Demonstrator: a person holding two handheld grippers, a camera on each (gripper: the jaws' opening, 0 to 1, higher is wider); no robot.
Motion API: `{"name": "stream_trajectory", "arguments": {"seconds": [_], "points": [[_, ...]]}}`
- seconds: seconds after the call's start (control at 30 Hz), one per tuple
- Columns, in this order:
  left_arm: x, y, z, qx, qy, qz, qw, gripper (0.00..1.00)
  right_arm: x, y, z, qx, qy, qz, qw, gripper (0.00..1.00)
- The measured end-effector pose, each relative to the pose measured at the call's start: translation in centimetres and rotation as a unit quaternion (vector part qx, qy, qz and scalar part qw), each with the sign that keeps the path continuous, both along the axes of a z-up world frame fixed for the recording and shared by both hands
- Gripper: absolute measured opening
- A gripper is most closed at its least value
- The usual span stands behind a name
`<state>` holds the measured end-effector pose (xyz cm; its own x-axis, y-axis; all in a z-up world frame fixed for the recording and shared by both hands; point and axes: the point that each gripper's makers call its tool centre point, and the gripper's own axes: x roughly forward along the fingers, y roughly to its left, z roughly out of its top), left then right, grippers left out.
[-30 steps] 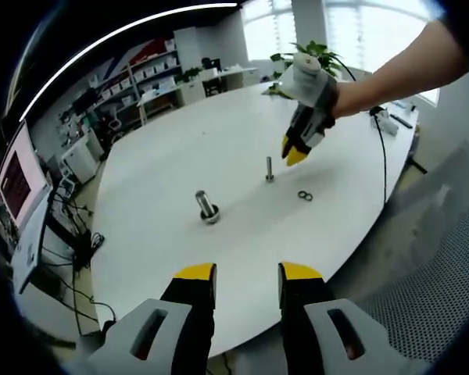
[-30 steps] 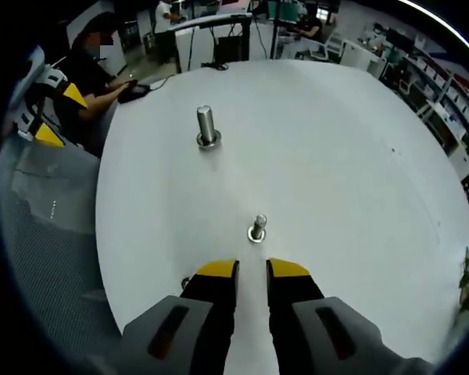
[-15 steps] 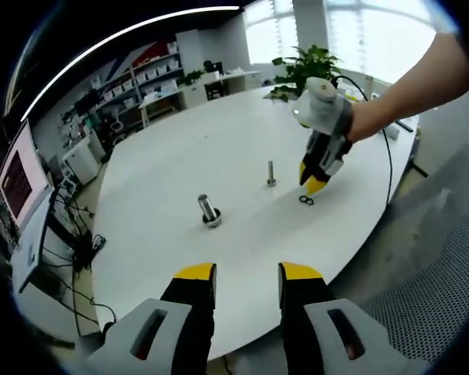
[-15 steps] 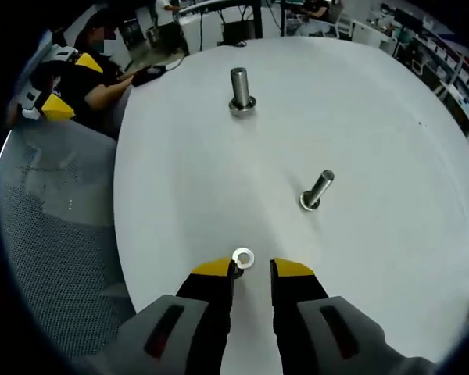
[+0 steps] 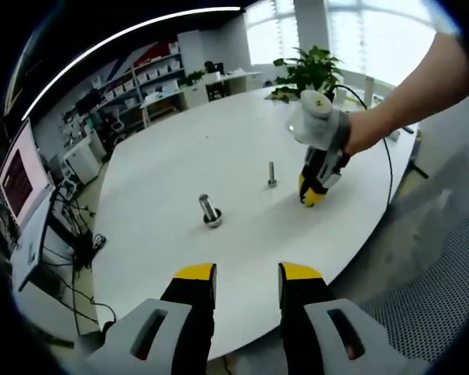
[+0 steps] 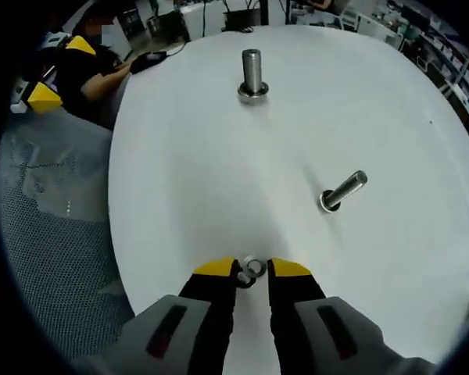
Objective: Place the washer onto the threaded stud by aligning its center hole with the stud, sliding it down to the base, and recovering from edge contact or off-axis alignment until the washer reaches the visible bottom stop.
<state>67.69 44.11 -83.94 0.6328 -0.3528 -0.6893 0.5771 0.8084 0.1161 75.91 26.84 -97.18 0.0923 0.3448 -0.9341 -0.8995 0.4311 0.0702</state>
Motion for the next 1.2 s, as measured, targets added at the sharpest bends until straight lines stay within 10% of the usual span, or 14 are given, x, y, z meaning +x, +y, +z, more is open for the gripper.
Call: {"name": "stream_trajectory", "arguments": {"seconds": [0.27,0.53,0.77,1.2], "points": [[0.0,-0.1,-0.1,-0.002,0.002,-0.001,1.0000,0.30,0.6,-0.6,-0.2,0.013,-0.019,0.002,0.9997,0.04],[-0.1,-0.1,-0.3,-0.001,0.006,-0.003,1.0000,0.30,0.6,-0.3,0.0,0.023,0.011,-0.016,0.9996,0.06],[-0.2,-0.2,-0.4,0.001,0.009,-0.005,1.0000,0.30,1.5,-0.8,0.7,0.013,-0.022,0.001,0.9997,0.12],[-0.2,-0.1,-0.4,0.004,0.010,-0.005,0.9999,0.30,2.3,-5.5,1.3,0.005,-0.004,-0.053,0.9986,0.18]]}}
